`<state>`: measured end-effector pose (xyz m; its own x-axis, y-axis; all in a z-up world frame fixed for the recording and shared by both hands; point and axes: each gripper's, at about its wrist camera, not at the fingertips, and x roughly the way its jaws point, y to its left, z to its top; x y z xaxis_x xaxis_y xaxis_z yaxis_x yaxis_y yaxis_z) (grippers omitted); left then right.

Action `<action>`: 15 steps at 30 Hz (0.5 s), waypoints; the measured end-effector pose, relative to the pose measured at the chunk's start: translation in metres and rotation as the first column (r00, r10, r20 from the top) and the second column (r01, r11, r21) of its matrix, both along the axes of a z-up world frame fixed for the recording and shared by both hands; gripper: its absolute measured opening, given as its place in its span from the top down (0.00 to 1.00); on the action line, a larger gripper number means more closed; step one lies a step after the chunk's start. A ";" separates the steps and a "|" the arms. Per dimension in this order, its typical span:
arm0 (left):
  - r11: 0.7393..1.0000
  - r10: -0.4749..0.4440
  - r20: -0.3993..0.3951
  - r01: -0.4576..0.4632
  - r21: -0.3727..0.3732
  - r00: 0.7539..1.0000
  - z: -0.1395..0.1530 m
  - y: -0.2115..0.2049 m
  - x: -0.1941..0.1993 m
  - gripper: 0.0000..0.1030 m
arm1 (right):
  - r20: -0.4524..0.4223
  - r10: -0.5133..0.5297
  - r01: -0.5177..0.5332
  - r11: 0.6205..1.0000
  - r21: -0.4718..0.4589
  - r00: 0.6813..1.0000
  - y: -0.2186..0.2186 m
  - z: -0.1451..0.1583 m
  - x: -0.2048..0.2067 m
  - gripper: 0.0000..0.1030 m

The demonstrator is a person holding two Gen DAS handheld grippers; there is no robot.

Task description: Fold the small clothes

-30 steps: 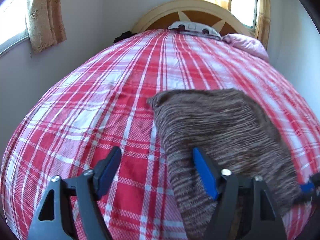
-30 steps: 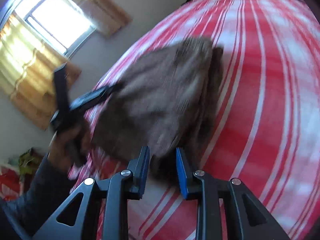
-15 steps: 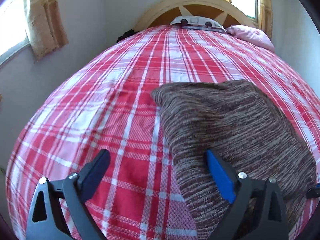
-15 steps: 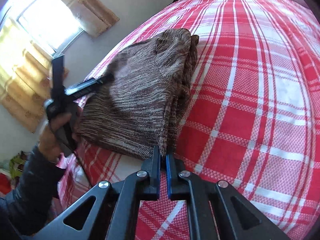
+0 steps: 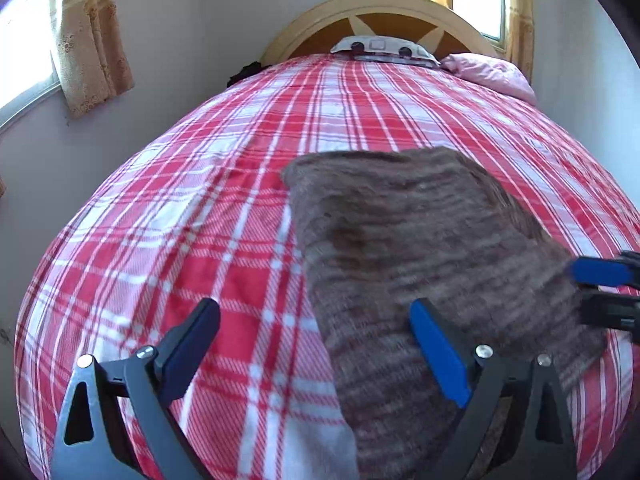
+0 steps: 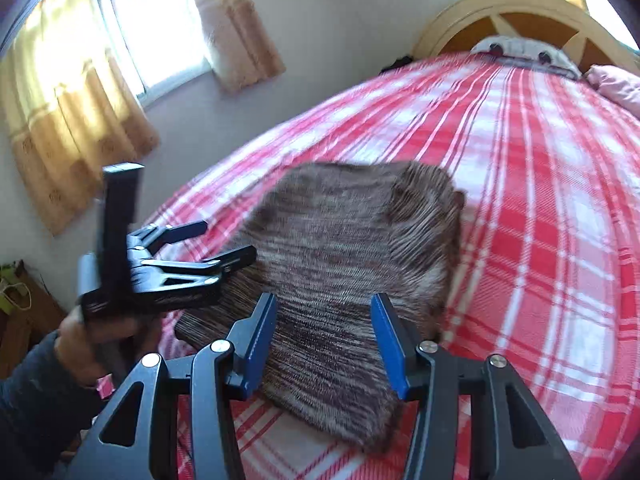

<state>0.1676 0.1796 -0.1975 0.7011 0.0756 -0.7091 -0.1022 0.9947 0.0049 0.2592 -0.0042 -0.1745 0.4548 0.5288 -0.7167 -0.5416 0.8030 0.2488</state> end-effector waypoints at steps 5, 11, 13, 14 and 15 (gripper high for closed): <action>0.997 0.025 -0.007 -0.025 -0.073 1.000 -0.014 0.006 -0.006 0.04 | -0.040 -0.017 0.017 1.000 0.002 0.999 -0.012 -0.021 0.007 0.51; 0.994 0.046 0.007 -0.045 -0.103 0.999 -0.006 0.005 -0.022 0.04 | -0.001 -0.032 0.032 0.999 -0.012 0.999 -0.018 -0.013 -0.008 0.51; 0.996 0.042 0.019 -0.041 -0.085 0.999 0.001 0.002 -0.030 0.04 | 0.002 -0.046 0.046 0.999 -0.013 0.999 -0.021 -0.014 -0.012 0.51; 0.996 0.043 0.027 -0.041 -0.078 0.999 0.005 0.002 -0.034 0.04 | 0.005 -0.049 0.049 0.999 -0.014 0.999 -0.022 -0.014 -0.019 0.51; 0.996 0.046 0.037 -0.043 -0.077 0.998 0.009 0.002 -0.039 0.04 | 0.007 -0.054 0.054 0.998 -0.013 0.999 -0.022 -0.014 -0.021 0.51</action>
<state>0.1291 0.1811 -0.1883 0.7255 0.0541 -0.6861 -0.1447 0.9866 -0.0752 0.2382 -0.0265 -0.1885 0.4870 0.4938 -0.7204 -0.4989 0.8343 0.2345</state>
